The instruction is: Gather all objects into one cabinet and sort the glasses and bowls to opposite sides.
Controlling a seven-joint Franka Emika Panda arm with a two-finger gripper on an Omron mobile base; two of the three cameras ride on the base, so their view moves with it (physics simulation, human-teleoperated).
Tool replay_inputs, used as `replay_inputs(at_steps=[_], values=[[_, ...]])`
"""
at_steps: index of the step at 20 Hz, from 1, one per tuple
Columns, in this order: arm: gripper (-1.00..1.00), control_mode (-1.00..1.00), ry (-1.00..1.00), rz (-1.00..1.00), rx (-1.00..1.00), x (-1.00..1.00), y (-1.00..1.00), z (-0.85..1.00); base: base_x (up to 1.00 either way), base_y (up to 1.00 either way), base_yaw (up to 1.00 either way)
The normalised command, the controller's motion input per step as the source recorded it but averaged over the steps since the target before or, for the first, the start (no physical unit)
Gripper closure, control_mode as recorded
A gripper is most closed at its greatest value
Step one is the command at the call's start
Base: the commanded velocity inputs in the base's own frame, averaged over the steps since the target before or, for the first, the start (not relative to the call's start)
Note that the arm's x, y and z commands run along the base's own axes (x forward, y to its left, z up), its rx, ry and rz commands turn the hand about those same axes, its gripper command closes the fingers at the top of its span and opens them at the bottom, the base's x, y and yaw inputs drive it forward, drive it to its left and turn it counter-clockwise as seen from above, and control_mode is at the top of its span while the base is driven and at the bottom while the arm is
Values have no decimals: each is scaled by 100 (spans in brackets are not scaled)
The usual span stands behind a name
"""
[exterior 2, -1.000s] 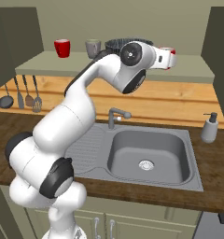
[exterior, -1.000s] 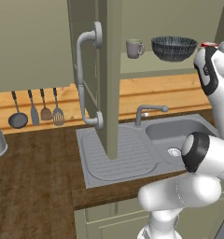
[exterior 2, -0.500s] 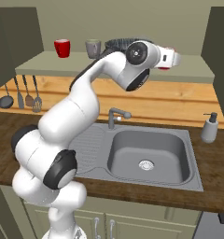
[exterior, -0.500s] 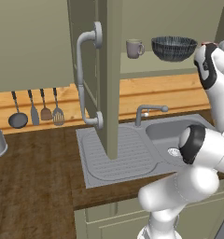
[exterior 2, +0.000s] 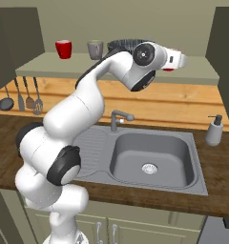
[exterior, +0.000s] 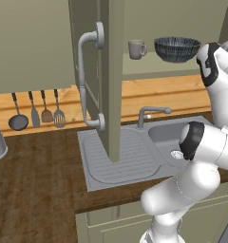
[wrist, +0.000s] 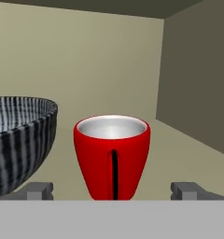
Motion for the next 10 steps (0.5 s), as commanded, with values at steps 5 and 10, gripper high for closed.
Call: replay_inputs(at_steps=[5, 10], values=[[-100, -100, 0, 0, 0, 1, -5, -7, 0, 0, 0], [-100, -100, 0, 0, 0, 1, 0, 0, 0, 0, 0]])
